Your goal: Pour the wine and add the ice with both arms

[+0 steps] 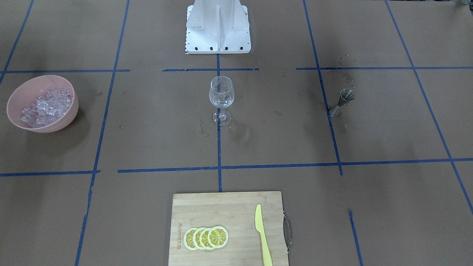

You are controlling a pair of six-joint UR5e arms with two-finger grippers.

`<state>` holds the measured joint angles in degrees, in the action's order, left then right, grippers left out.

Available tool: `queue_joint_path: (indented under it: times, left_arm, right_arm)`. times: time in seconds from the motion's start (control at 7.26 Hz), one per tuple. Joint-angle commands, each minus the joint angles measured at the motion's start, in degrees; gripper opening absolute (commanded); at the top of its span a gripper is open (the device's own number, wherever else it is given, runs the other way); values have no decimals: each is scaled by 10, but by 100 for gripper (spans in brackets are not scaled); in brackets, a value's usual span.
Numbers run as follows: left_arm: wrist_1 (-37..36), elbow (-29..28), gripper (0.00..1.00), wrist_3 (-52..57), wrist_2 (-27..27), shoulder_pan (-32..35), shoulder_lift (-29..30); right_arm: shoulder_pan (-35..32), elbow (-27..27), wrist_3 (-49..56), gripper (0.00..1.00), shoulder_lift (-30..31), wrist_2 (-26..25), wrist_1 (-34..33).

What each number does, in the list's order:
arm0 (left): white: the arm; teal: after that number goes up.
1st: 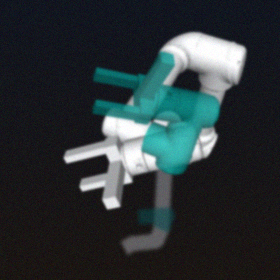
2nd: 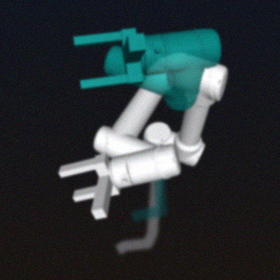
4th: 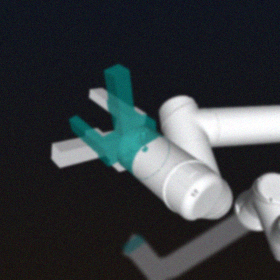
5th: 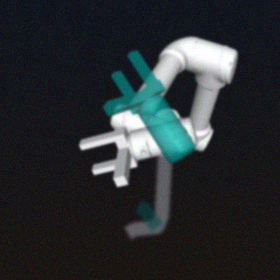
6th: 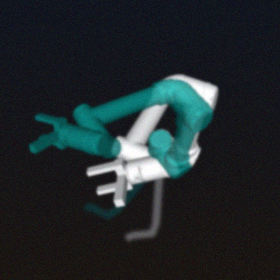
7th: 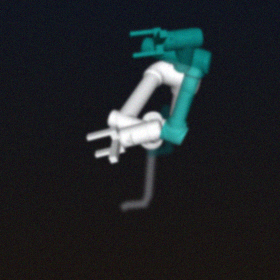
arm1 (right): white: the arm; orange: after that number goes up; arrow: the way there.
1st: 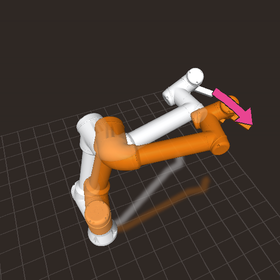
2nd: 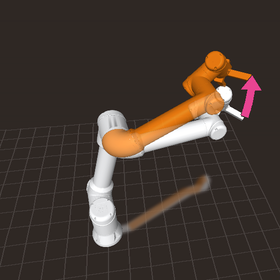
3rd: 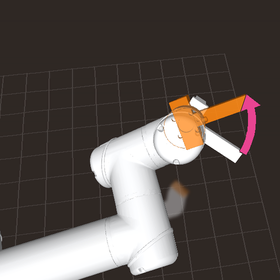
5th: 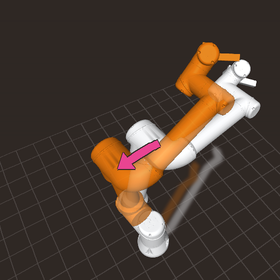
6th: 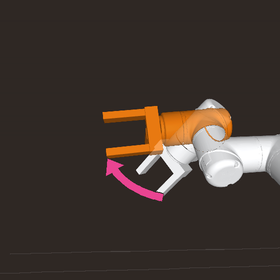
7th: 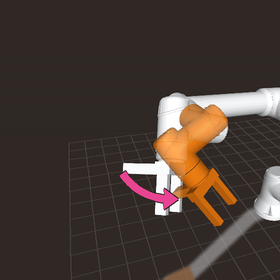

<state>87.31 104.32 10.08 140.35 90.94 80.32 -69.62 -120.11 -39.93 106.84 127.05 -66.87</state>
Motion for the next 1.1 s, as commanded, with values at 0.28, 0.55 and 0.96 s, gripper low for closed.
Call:
queue_joint_path:
  times: [0.28, 0.55, 0.96]
  left_arm:
    - [35, -12, 100, -1, 0, -2, 1]
    - [67, -28, 100, -1, 0, -2, 0]
    - [69, -28, 100, 0, 0, -2, -1]
  right_arm:
    - [252, 10, -240, 92, 52, -263, 142]
    - [301, 39, -244, 77, 48, -308, 143]
    - [314, 45, -236, 69, 45, -313, 142]
